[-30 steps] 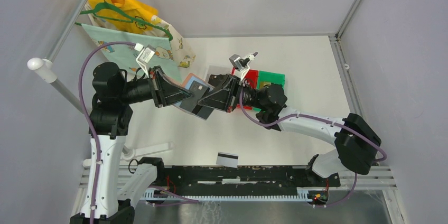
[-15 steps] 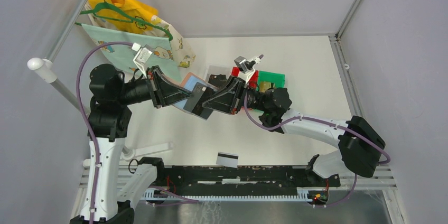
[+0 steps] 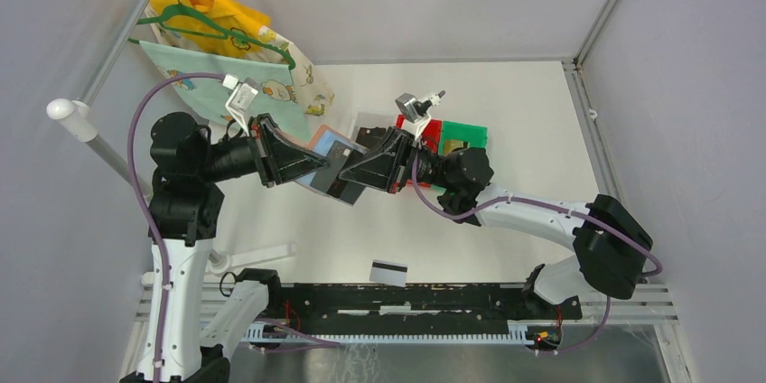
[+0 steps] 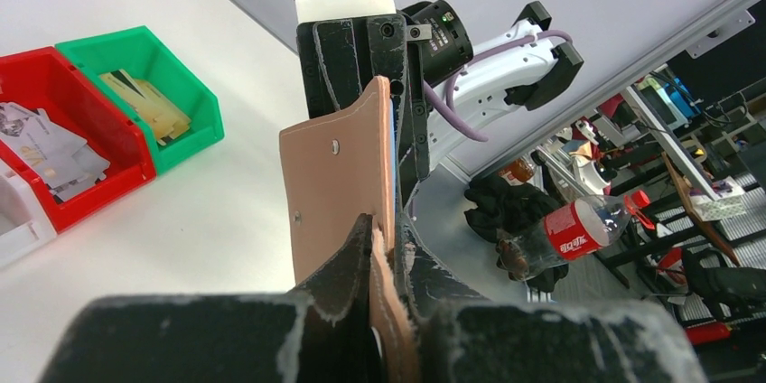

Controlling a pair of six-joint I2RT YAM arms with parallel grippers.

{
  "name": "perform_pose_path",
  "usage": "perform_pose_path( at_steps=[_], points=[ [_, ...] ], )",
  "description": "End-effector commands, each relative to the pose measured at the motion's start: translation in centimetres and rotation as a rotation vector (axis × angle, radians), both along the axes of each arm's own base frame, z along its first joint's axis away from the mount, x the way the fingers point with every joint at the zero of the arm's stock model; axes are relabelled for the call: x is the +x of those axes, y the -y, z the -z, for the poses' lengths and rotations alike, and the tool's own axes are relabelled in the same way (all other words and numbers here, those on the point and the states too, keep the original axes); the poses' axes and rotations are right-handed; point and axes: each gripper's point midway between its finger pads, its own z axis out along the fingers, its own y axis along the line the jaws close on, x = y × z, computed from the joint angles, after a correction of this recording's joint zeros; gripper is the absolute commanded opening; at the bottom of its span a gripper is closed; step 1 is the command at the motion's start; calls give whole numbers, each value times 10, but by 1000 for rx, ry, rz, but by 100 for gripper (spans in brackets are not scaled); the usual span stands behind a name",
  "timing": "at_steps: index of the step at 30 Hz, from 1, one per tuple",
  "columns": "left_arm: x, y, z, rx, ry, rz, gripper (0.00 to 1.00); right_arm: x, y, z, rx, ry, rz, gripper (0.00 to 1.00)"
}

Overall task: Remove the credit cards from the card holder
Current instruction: Remove the credit card from the card holder, then place the credit card in the storage box.

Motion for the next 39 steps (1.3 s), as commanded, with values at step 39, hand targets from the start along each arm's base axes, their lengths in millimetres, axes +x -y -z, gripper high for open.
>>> perform_pose_path(
  at_steps=[39],
  points=[
    [7, -15, 15, 214, 224, -60, 2, 246, 56, 219, -1039, -158, 598, 0]
  ],
)
